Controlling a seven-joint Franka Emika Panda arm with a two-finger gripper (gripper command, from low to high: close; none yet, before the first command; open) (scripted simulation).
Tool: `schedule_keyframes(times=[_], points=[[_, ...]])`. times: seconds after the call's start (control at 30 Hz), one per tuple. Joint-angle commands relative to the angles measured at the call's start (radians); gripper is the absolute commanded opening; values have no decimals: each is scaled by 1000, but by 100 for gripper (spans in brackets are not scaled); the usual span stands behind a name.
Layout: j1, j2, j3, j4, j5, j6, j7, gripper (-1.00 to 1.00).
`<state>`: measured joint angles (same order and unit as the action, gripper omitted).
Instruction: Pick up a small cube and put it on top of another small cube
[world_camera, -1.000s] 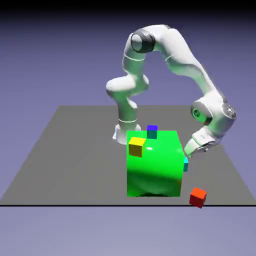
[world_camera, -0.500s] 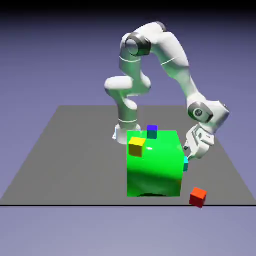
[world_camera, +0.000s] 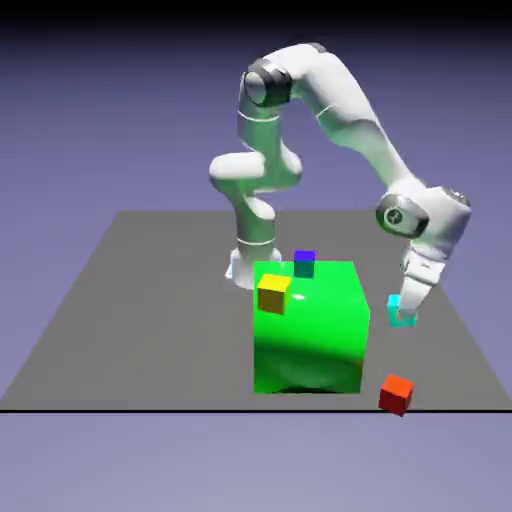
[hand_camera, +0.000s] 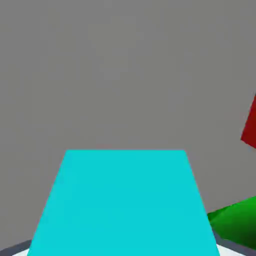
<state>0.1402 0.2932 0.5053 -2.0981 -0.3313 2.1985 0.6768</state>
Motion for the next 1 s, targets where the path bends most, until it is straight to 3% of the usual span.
schedule_keyframes(times=[0.0,0.17,0.63,0.87,0.9,0.97], points=[[-7,-10,-34,36,30,-30,9,-100],[-40,-55,-197,199,172,-226,37,-100],[-91,-108,-460,400,291,-821,46,-100],[-94,-145,-462,185,291,-643,48,-100],[-94,-145,-462,185,291,-643,48,100],[-93,-139,-461,221,291,-673,48,100]])
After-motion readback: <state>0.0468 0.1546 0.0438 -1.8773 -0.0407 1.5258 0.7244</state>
